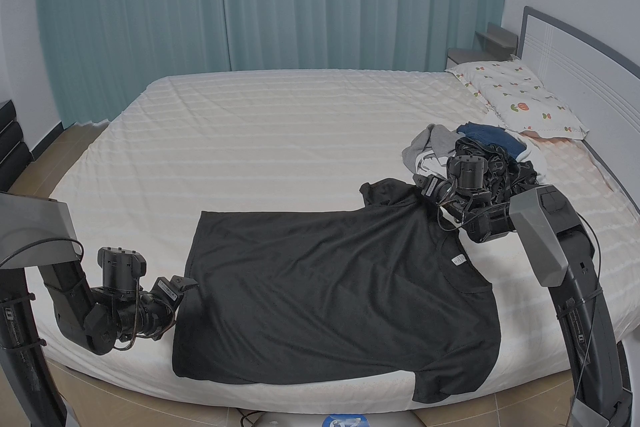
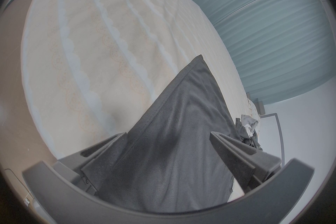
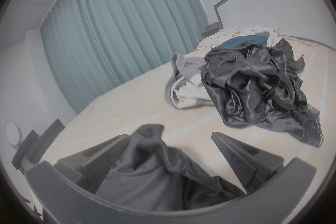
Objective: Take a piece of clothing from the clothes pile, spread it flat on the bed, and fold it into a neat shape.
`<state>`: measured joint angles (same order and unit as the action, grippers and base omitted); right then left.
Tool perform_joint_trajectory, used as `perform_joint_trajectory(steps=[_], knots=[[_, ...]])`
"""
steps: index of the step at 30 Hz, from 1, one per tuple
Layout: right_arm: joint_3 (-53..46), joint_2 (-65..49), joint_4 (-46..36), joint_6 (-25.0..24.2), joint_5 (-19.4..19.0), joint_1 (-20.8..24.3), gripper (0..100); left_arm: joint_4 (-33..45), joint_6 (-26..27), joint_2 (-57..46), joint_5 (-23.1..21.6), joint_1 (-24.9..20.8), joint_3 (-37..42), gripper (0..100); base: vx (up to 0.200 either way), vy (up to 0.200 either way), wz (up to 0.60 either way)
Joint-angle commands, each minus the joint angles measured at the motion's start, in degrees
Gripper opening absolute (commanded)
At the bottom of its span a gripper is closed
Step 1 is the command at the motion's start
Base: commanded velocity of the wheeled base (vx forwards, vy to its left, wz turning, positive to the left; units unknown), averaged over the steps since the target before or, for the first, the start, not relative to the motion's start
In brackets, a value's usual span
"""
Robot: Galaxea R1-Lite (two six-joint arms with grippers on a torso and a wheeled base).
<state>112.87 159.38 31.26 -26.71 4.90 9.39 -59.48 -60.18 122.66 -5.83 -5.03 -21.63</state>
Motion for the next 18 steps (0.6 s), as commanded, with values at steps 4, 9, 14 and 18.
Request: perform_joint_trajectory(steps=[4, 9, 14, 18], knots=[[-2.48, -0.12, 0.12, -0.18, -0.07, -0.51, 100, -0.11, -0.02, 0.21, 0.29, 0.11, -0.61, 100, 0.0, 0.0, 0.0], [-10.83, -6.19, 1.61, -0.62, -0.59, -0.33, 100, -1.87, 0.33, -0.23, 0.82, 1.34, -4.13, 100, 0.0, 0.0, 0.0], [-24.72, -12.95, 9.96, -0.89, -5.78, -0.33, 100, -1.17, 0.86, 0.3, 3.19, 2.75, -12.74, 100, 0.0, 0.0, 0.0], [-32.54, -15.5, 13.57, -0.62, -4.64, -0.69, 100, 0.5, 3.14, 2.32, 3.37, 4.68, -20.83, 100, 0.0, 0.0, 0.0]])
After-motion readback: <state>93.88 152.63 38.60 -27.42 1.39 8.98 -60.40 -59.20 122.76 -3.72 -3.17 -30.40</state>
